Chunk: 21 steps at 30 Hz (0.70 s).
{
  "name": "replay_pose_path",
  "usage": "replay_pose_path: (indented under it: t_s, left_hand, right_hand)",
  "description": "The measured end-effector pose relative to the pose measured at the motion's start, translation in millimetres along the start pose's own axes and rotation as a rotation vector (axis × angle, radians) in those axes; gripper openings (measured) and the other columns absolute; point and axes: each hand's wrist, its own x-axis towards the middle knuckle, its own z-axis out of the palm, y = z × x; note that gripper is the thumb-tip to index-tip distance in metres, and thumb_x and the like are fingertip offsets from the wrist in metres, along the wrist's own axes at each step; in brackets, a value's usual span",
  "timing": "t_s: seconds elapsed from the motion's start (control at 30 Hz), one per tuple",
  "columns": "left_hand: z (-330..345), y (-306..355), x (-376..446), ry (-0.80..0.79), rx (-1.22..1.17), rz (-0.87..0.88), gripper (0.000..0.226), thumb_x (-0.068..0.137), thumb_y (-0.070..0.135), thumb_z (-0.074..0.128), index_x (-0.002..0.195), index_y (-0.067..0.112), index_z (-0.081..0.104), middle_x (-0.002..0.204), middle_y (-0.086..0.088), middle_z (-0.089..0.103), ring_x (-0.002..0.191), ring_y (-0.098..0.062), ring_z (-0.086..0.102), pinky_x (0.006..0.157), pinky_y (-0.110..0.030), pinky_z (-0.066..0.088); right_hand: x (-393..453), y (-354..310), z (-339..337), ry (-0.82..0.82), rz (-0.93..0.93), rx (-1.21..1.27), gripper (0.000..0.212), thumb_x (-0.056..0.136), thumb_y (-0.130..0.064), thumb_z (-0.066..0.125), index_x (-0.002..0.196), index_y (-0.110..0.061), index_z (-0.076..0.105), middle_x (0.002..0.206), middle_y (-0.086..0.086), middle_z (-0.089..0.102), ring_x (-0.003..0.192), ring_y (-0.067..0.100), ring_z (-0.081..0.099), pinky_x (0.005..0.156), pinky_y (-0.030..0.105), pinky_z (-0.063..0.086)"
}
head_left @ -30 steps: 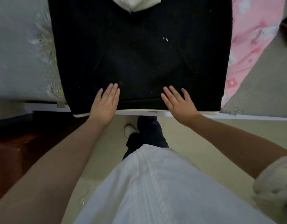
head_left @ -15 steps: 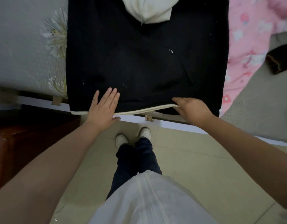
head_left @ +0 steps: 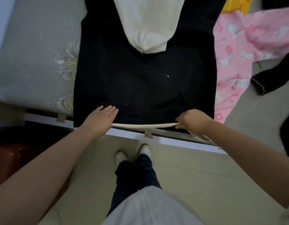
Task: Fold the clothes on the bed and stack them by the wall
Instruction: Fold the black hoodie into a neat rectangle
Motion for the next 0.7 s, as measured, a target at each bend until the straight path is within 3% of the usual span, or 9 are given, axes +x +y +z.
replay_pose_path:
  t_s: [0.1,0.2,0.33,0.4,0.5,0.63,0.7]
  left_hand:
    - [-7.5,-8.9,2.6,0.002,0.021,0.06,0.058,0.098,0.013,0.032,0.147,0.012,0.001,0.156,-0.003,0.007,0.143,-0.013,0.008,0.115,-0.029,0.006]
    - [-12.9,-18.1,0.9,0.019,0.064,0.103,0.06,0.095,0.007,0.037,0.147,0.014,0.007,0.154,-0.001,0.018,0.14,-0.012,0.019,0.114,-0.026,0.012]
    - [-25.9,-31.8,-6.9,0.153,-0.11,-0.01,0.04,0.093,0.017,0.047,0.133,0.018,0.043,0.129,-0.003,0.054,0.116,-0.017,0.051,0.099,-0.03,0.041]
    - [-33.8,-40.3,-14.6,0.187,-0.227,-0.067,0.031,0.091,0.023,0.051,0.122,0.015,0.053,0.115,-0.004,0.061,0.104,-0.019,0.057,0.089,-0.033,0.046]
    - [-38.9,-48.7,-23.6,0.144,-0.219,-0.063,0.036,0.093,0.032,0.047,0.126,0.017,0.05,0.117,-0.002,0.059,0.107,-0.018,0.055,0.088,-0.032,0.046]
    - [-40.9,-50.6,-26.6,0.304,-0.218,-0.058,0.031,0.095,0.026,0.045,0.119,0.011,0.056,0.102,-0.007,0.064,0.091,-0.022,0.059,0.075,-0.033,0.047]
    - [-41.4,-48.2,-26.1,0.3,-0.185,-0.038,0.026,0.094,0.024,0.046,0.114,0.011,0.058,0.096,-0.006,0.064,0.085,-0.021,0.06,0.07,-0.032,0.047]
  right_hand:
    - [-2.1,9.2,-5.9,0.036,0.005,0.149,0.035,0.092,-0.039,0.049,0.102,-0.01,0.066,0.097,0.009,0.067,0.09,0.024,0.06,0.076,0.03,0.042]
    - [-8.4,16.2,-10.8,0.131,0.02,0.351,0.032,0.09,-0.034,0.054,0.099,-0.009,0.07,0.087,0.012,0.07,0.07,0.017,0.055,0.063,0.024,0.035]
    - [-13.8,25.2,-16.9,0.266,0.111,0.584,0.029,0.09,-0.029,0.056,0.092,-0.005,0.071,0.063,0.008,0.059,0.058,0.015,0.047,0.054,0.024,0.031]
    - [-11.5,27.8,-20.3,0.33,0.167,0.581,0.032,0.092,-0.028,0.053,0.089,-0.001,0.068,0.054,-0.001,0.046,0.054,0.014,0.043,0.049,0.02,0.029]
    - [-5.6,26.7,-23.0,0.41,0.239,0.542,0.029,0.095,-0.027,0.047,0.094,-0.002,0.063,0.063,0.001,0.049,0.061,0.018,0.048,0.053,0.027,0.032]
    - [-0.3,19.4,-18.7,0.445,0.292,0.381,0.031,0.097,-0.028,0.04,0.106,-0.005,0.058,0.091,0.009,0.061,0.086,0.029,0.059,0.064,0.03,0.038]
    - [-1.2,10.5,-8.2,0.463,0.268,0.298,0.034,0.097,-0.027,0.04,0.12,-0.006,0.055,0.113,0.012,0.062,0.102,0.03,0.057,0.081,0.034,0.043]
